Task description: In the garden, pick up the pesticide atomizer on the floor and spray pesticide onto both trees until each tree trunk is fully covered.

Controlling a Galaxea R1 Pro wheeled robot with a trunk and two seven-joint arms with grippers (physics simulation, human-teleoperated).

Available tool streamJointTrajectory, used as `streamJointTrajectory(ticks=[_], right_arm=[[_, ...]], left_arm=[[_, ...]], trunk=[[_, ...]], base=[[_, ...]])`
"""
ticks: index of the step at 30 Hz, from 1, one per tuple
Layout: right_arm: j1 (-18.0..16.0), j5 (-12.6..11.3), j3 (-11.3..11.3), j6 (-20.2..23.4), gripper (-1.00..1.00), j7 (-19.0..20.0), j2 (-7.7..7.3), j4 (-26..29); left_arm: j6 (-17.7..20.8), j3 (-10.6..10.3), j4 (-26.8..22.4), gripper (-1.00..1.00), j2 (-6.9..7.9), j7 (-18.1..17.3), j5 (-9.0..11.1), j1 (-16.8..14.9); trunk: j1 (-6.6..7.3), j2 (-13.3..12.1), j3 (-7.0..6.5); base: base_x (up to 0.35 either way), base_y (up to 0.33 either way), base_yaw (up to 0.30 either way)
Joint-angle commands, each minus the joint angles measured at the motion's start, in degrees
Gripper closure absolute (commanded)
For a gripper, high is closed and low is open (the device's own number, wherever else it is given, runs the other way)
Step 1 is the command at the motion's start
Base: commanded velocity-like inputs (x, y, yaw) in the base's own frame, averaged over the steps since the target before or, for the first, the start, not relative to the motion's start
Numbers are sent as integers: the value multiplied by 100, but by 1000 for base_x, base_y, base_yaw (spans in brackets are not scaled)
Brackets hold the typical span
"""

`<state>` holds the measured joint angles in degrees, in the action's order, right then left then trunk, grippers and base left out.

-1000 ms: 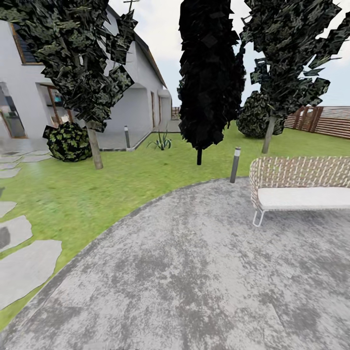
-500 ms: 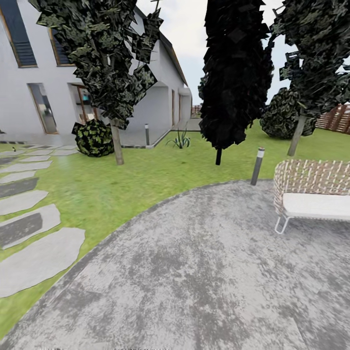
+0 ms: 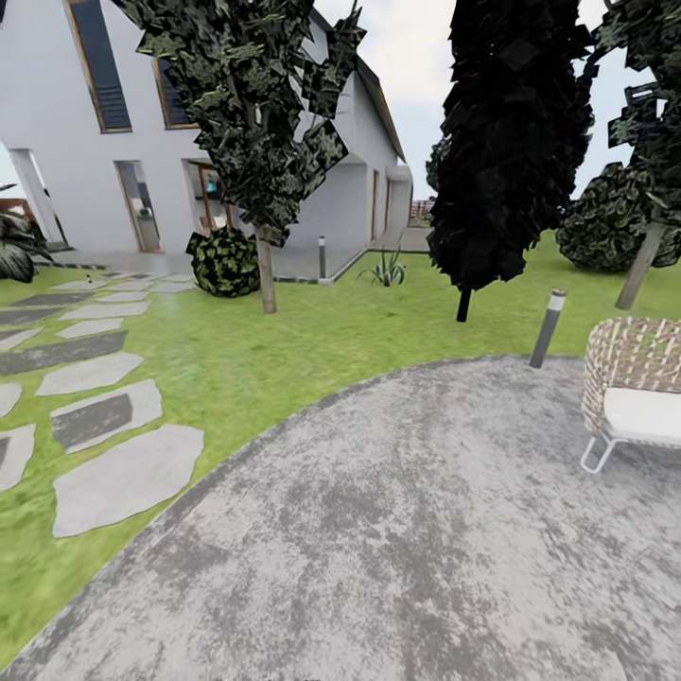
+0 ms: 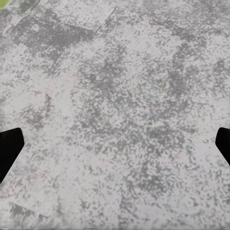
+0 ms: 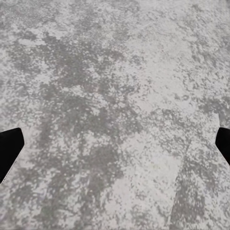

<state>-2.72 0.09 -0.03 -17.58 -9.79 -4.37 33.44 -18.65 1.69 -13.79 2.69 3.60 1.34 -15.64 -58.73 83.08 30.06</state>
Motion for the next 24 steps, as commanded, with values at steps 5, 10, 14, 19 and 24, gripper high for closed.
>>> streamJointTrajectory(ticks=[5, 10, 14, 19, 24], right_arm=[[0, 3, 12, 0, -100, 12, 6, -4], [0, 8, 12, 0, -100, 12, 6, -4], [0, 9, 33, 0, -100, 12, 6, -4], [0, 3, 332, 0, -100, 12, 6, -11], [0, 0, 400, 0, -100, 12, 6, -13]], left_arm=[[-5, 6, -1, -100, -5, 3, -1, 0], [-12, 6, -1, -100, -4, 1, 1, 0], [-12, 6, -1, -100, 2, 0, 11, 0], [-9, 8, -1, -100, 3, 0, 24, 0], [-7, 12, -1, -100, 3, 0, 42, 0]], trunk=[[0, 0, 21], [0, 0, 46], [0, 0, 66], [-88, 160, 165], [-198, 361, 281]], base=[[0, 0, 258], [0, 0, 258], [0, 0, 257], [0, 0, 255], [0, 0, 254]])
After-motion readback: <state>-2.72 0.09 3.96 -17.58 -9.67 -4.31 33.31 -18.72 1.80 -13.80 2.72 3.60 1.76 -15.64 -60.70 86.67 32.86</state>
